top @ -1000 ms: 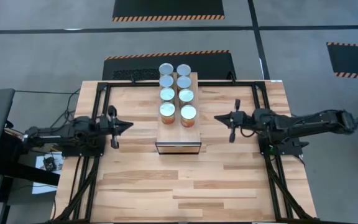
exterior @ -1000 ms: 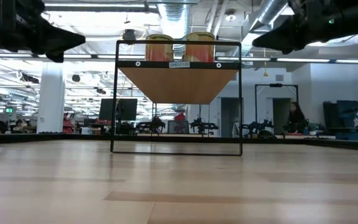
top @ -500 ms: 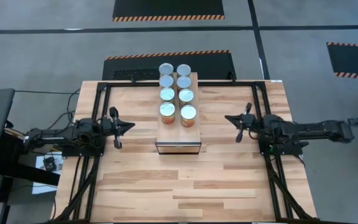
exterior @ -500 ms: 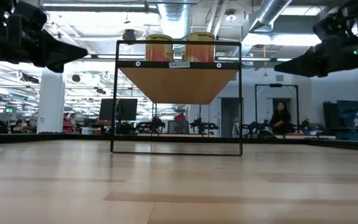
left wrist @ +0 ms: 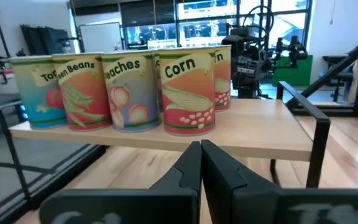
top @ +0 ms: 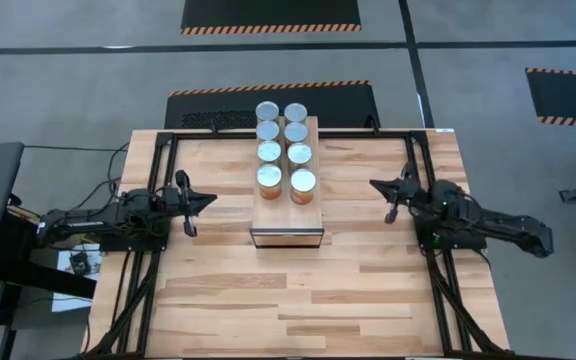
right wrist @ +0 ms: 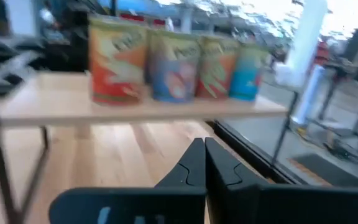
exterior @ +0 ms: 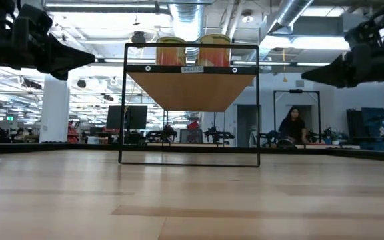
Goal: Pick and place cans onto a shelf
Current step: Return to Home Position
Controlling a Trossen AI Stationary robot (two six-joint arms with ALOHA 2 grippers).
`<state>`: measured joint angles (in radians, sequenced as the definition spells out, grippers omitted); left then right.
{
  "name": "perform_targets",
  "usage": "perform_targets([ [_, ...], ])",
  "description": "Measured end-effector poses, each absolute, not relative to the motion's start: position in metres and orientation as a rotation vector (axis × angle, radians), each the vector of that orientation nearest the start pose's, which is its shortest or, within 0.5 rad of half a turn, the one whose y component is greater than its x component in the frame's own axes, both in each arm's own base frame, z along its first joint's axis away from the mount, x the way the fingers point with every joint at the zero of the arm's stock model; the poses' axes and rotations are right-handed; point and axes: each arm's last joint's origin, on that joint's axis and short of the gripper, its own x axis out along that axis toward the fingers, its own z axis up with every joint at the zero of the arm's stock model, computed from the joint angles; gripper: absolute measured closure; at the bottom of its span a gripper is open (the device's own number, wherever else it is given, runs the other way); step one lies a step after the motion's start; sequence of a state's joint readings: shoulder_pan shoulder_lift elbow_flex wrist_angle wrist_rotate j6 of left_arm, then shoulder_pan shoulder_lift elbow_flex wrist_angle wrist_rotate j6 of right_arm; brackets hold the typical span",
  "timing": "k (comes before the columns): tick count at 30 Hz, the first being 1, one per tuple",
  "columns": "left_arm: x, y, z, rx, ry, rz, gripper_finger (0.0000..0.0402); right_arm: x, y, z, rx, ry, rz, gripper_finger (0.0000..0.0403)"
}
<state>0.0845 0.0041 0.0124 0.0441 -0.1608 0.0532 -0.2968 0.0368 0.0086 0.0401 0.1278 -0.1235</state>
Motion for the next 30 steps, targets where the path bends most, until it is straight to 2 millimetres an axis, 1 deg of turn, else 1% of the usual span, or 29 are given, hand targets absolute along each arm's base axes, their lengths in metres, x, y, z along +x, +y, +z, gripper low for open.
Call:
perform_targets([
  [6, 0.0964, 0.0108, 0.1707, 0.029, -0.041, 0.176, 0.0401, 0.0934, -0.0377, 0.1651, -0.086, 0.036, -0.465, 0.0389],
  [8, 0.0964, 0.0108, 0.1707, 0.032, -0.041, 0.175, 0.0401, 0.0933, -0.0379, 0.1651, -0.083, 0.036, -0.468, 0.0387],
  [11, 0.0964, 0.0112, 0.1707, 0.039, -0.04, 0.19, 0.0401, 0.0933, -0.0379, 0.1648, -0.089, 0.038, -0.467, 0.0384],
  [15, 0.0963, 0.0114, 0.1708, 0.098, -0.034, 0.2, 0.0401, 0.0932, -0.0382, 0.1647, -0.106, 0.044, -0.47, 0.0379],
  [17, 0.096, 0.0127, 0.1714, 0.12, -0.036, 0.245, 0.0401, 0.0932, -0.0382, 0.1646, -0.106, 0.044, -0.469, 0.0379],
  [20, 0.0956, 0.0146, 0.1722, 0.105, -0.041, 0.313, 0.0401, 0.0932, -0.0382, 0.1646, -0.108, 0.044, -0.469, 0.0381],
  [25, 0.0955, 0.0148, 0.1721, 0.076, -0.046, 0.32, 0.0401, 0.0933, -0.0382, 0.1646, -0.109, 0.044, -0.47, 0.0382],
  [30, 0.0955, 0.0148, 0.1722, 0.099, -0.043, 0.321, 0.0401, 0.0933, -0.0382, 0.1647, -0.109, 0.043, -0.47, 0.0379],
])
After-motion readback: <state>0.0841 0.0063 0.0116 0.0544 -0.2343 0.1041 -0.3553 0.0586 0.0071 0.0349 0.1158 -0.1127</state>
